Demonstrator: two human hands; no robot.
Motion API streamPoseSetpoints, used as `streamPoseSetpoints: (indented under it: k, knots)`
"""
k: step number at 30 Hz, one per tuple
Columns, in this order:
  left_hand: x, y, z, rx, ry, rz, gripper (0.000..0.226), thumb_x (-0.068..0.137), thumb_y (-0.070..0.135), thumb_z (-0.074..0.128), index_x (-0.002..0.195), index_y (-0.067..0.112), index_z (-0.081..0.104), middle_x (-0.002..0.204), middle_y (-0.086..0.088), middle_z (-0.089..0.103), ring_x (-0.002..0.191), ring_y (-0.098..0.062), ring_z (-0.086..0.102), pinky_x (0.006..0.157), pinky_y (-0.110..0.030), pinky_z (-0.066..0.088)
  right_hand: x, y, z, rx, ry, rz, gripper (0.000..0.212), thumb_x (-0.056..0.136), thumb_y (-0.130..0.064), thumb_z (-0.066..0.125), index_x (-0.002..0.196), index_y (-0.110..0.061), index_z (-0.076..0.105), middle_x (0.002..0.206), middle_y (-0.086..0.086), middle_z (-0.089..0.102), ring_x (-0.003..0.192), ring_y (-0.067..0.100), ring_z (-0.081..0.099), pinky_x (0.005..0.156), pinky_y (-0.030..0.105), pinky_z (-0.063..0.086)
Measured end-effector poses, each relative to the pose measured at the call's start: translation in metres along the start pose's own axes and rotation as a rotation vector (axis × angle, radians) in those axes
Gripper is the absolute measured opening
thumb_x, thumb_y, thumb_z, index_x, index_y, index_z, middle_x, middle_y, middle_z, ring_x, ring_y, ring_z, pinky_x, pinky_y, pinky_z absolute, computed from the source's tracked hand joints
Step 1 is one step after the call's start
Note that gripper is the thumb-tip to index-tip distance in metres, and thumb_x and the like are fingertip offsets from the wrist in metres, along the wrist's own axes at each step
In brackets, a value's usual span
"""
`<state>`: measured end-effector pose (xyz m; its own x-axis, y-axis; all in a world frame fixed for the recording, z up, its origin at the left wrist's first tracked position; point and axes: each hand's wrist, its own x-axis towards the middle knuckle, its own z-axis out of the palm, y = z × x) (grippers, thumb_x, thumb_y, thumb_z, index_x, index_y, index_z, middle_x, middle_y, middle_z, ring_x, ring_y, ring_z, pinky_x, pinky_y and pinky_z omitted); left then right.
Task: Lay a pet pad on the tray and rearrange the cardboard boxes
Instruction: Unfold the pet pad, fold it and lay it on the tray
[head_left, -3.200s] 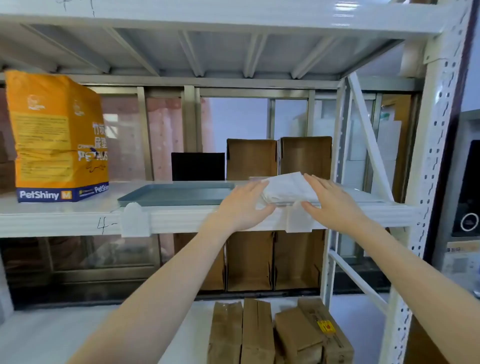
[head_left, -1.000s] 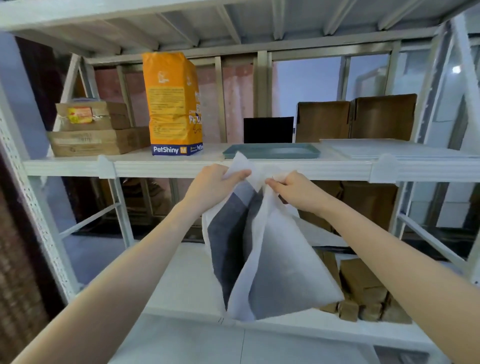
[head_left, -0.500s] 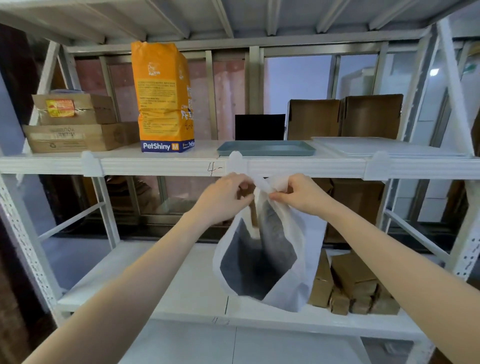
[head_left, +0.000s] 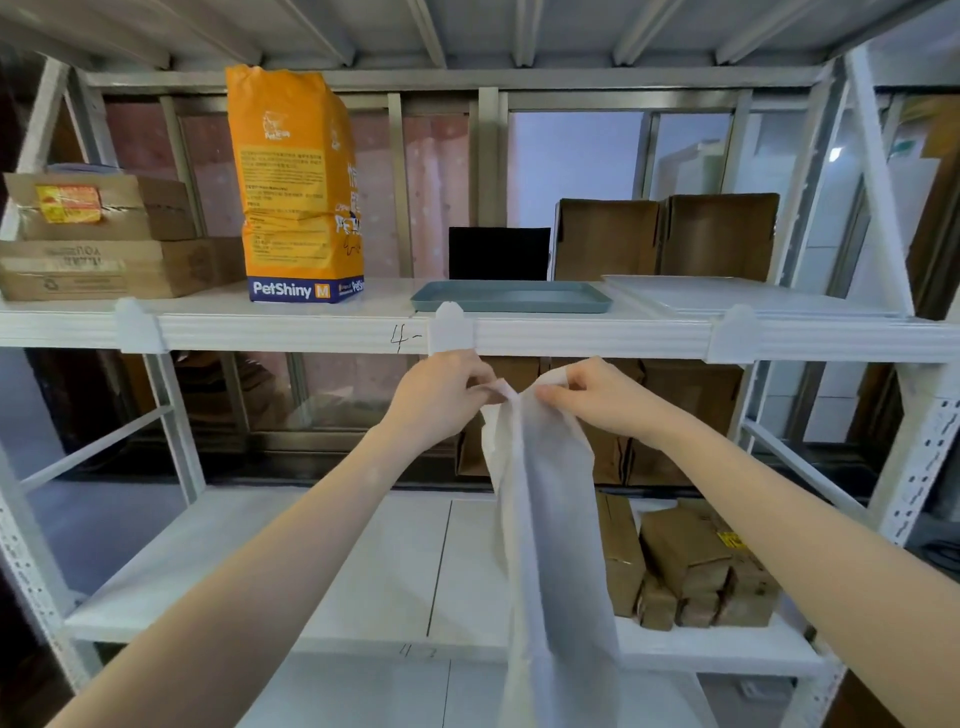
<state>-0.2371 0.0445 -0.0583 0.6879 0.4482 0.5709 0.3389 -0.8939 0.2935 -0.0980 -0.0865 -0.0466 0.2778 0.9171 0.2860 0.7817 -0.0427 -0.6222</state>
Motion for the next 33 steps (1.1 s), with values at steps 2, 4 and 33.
streamPoseSetpoints:
  k: [2, 4, 33]
  knots:
    - [0.000, -0.006, 0.001, -0.044, 0.024, -0.039, 0.022, 0.089, 0.011, 0.050, 0.092, 0.015, 0.071, 0.090, 0.007, 0.062, 0.080, -0.013, 0.054, 0.070, -0.025, 0.041, -0.001, 0.003, -0.002, -0.007, 0.026, 0.044, 0.037, 0.097, -0.029, 0.045, 0.087, 0.001, 0.064, 0.076, 0.011, 0.059, 0.076, 0.018, 0.057, 0.076, 0.030, 0.044]
    - [0.000, -0.014, 0.000, -0.226, 0.031, -0.096, 0.027, 0.086, 0.004, 0.048, 0.090, 0.016, 0.071, 0.089, 0.005, 0.067, 0.079, -0.014, 0.061, 0.065, -0.023, 0.050, 0.001, 0.007, -0.005, -0.019, 0.064, 0.075, 0.038, 0.098, -0.029, 0.043, 0.078, 0.002, 0.055, 0.070, 0.011, 0.044, 0.069, 0.020, 0.046, 0.066, 0.028, 0.035]
    - [-0.014, -0.008, 0.008, -0.363, -0.474, -0.166, 0.038, 0.074, 0.039, 0.076, 0.075, 0.003, 0.064, 0.075, -0.010, 0.068, 0.069, -0.021, 0.062, 0.064, -0.033, 0.044, 0.006, -0.006, -0.026, -0.007, 0.234, -0.162, 0.048, 0.096, -0.038, 0.044, 0.080, 0.006, 0.055, 0.064, 0.005, 0.040, 0.061, 0.014, 0.044, 0.061, 0.024, 0.035]
